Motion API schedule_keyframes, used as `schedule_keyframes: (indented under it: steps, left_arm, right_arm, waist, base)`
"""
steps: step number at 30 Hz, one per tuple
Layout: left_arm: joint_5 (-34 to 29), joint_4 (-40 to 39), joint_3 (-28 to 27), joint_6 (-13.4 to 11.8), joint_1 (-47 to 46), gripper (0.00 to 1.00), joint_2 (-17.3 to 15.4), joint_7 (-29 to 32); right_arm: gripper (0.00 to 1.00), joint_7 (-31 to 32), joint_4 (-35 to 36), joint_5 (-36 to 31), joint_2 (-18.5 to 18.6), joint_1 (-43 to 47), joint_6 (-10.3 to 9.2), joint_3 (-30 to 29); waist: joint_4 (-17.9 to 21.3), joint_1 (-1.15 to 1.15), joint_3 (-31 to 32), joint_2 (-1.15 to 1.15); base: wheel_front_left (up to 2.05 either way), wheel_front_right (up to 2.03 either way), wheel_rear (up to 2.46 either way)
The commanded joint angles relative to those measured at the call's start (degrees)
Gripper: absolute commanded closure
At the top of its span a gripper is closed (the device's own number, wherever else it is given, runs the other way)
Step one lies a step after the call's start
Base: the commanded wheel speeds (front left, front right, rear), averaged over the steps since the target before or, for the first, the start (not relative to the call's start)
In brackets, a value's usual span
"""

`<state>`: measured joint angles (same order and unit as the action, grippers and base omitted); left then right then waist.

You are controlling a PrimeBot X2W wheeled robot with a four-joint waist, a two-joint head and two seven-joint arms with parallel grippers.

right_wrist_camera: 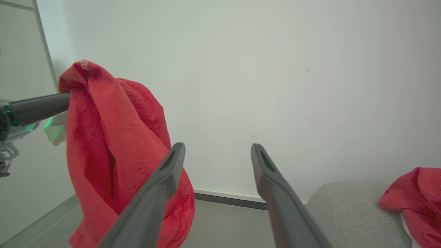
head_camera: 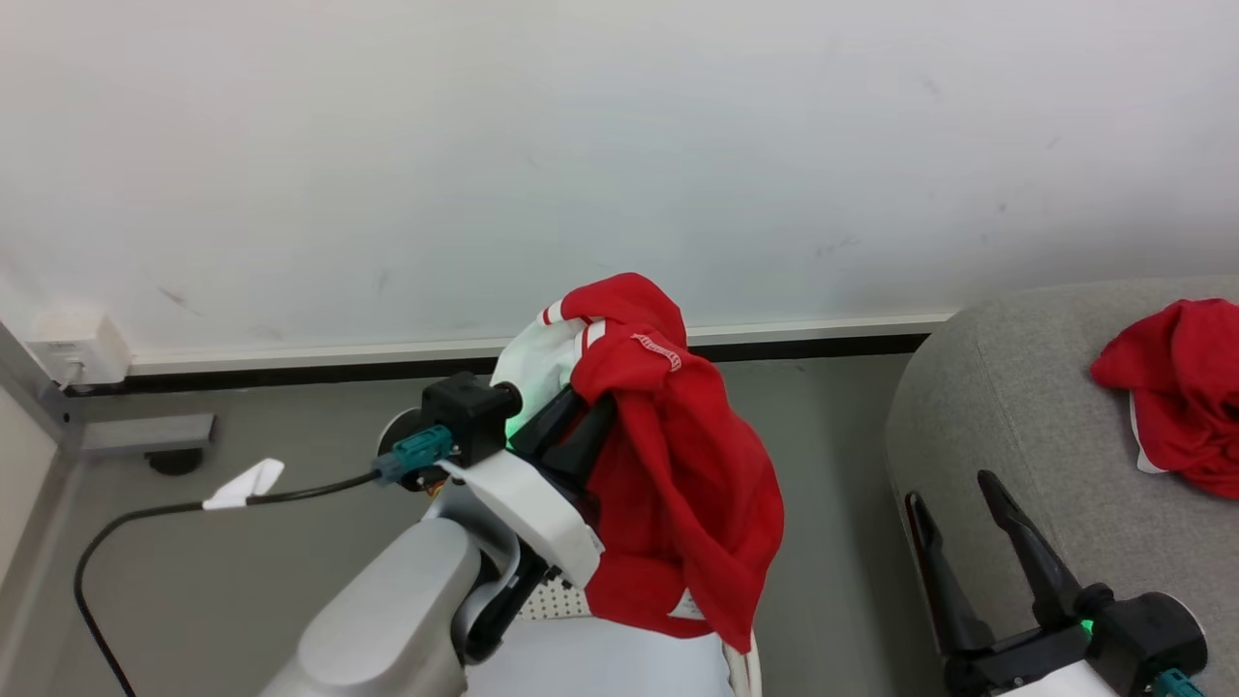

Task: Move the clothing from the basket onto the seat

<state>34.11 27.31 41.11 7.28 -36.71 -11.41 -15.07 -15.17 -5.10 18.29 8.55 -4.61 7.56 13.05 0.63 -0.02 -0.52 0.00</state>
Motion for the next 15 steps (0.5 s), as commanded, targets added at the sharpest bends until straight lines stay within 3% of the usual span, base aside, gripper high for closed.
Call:
schedule_keyframes:
  steps: [1, 9, 15]
  left_arm:
    - [-0.19, -0.24, -0.27, -0.06, -0.56, 1.00, 0.19, -0.14]
    - [0.01, -0.64, -0.63, -0.10, -1.16, 1.00, 0.84, -0.14]
    - [-0.79, -1.38, 1.08, -0.07, -0.34, 1.00, 1.80, -0.14]
  right_arm:
    - [0.00, 0.04, -0.48, 0.98, 0.11, -0.83, -0.15, 0.90]
    - [0.00, 0.04, -4.33, 1.43, 1.00, -3.58, -0.14, 8.21]
    - [0.00, 0.04, -11.63, 2.06, 1.27, -8.17, -0.14, 15.08]
  waist:
    - [-0.87, 0.02, 0.52, 0.00]
    - [-2.23, 0.02, 0.66, 0.00]
    - [-3.66, 0.02, 1.02, 0.00]
  base:
    - [0.00, 0.00, 0.00]
    - [0.00, 0.00, 0.00]
    - [0.00, 0.00, 0.00]
